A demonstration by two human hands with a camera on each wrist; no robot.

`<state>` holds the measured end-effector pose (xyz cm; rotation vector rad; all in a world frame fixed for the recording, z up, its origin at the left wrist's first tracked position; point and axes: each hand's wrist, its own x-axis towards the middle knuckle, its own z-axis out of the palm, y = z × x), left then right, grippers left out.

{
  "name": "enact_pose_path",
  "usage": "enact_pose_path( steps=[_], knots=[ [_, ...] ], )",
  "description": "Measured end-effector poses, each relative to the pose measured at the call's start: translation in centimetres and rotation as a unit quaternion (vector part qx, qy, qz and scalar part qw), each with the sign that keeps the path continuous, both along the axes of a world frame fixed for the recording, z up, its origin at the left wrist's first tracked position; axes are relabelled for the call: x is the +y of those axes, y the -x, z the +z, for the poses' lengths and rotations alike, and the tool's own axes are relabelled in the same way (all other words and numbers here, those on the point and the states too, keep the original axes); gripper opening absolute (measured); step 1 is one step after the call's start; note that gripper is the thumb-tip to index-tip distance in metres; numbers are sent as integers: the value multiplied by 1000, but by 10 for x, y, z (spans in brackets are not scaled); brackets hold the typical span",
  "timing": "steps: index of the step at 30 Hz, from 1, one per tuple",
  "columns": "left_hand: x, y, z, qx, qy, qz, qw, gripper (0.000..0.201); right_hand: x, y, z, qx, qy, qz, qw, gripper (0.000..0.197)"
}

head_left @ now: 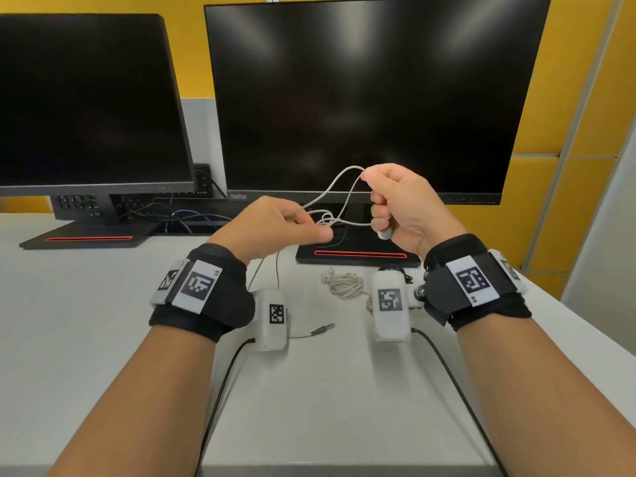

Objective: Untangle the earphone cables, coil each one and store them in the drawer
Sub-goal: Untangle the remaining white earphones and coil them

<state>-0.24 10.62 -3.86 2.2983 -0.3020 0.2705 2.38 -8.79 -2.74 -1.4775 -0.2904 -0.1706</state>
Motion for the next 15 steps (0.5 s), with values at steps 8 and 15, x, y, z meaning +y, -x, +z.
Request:
enact_pose_path(
  steps=[8,15],
  knots=[
    [1,5,3,-11,116,-88,989,9,2,0,-3,24,92,-1,996,9],
    [1,6,6,-73,192,-61,977,16,7,1,-7,41,235,-17,971,10]
  ],
)
